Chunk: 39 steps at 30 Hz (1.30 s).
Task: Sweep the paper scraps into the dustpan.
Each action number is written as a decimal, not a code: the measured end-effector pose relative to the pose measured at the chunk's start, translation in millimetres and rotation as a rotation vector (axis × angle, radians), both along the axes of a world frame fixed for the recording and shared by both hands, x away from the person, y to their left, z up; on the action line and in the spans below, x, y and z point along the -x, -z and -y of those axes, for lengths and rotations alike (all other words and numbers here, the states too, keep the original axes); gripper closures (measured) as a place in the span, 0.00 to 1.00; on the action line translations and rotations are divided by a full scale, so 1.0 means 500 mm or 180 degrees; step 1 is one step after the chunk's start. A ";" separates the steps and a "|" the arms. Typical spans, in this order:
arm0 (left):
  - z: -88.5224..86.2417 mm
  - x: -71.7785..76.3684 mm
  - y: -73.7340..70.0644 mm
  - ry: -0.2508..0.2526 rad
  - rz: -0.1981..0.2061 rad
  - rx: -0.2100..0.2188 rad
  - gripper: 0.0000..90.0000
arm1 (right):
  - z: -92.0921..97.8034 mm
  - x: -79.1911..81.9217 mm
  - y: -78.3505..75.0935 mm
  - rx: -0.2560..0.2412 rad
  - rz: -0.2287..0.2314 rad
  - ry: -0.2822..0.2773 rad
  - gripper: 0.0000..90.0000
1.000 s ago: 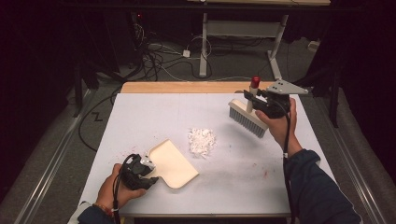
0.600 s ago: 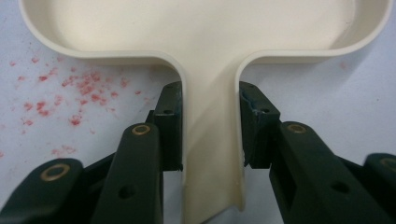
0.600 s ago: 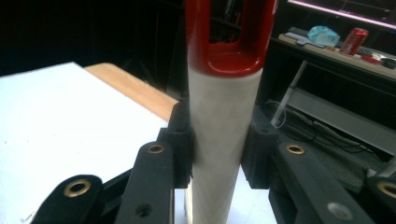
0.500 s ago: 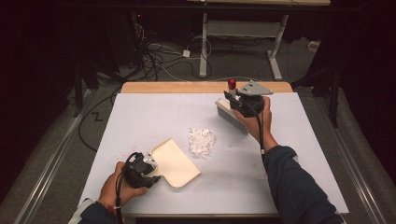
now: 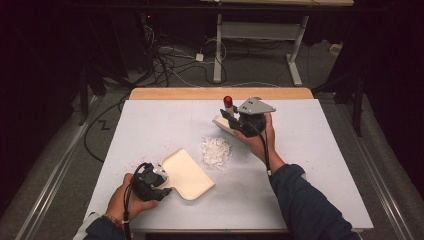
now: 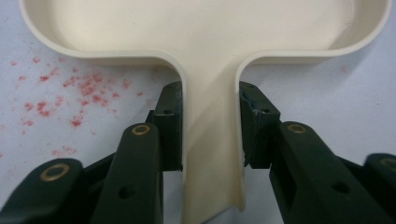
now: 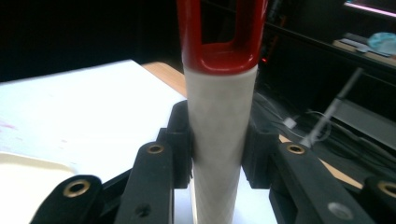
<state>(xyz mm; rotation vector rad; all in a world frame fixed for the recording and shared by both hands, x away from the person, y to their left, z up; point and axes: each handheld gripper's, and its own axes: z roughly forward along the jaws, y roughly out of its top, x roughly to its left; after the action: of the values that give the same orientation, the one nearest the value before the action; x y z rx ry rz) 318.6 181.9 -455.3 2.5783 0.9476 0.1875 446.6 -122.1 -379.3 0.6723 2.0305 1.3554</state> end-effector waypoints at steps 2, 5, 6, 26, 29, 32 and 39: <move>0.003 -0.002 -0.001 0.0002 -0.0001 -0.0018 0.70 | -0.010 0.010 0.003 -0.0029 -0.0001 -0.0046 0.77; 0.006 -0.005 -0.001 0.0003 -0.0008 -0.0021 0.70 | -0.020 0.024 0.007 -0.0103 -0.0022 -0.0100 0.76; 0.006 -0.005 -0.001 0.0000 -0.0010 -0.0018 0.70 | -0.022 0.028 0.009 -0.0127 -0.0023 -0.0115 0.76; 0.018 -0.007 -0.001 -0.0024 -0.0006 -0.0055 0.70 | -0.076 0.118 0.017 -0.0254 -0.0135 -0.0376 0.74; 0.021 -0.008 -0.002 -0.0028 -0.0011 -0.0062 0.70 | -0.087 0.135 0.017 -0.0281 -0.0128 -0.0436 0.75; 0.025 -0.008 -0.002 -0.0028 -0.0003 -0.0066 0.70 | -0.105 0.155 0.017 -0.0261 -0.0096 -0.0484 0.75; 0.025 -0.007 -0.002 -0.0029 -0.0014 -0.0043 0.70 | -0.145 0.197 0.015 -0.0272 -0.0086 -0.0669 0.76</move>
<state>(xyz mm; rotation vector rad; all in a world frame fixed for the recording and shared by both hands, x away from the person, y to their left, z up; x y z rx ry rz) 322.3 169.3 -454.5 2.5882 0.9631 0.1914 348.1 -49.7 -387.0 0.5275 2.1224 1.5677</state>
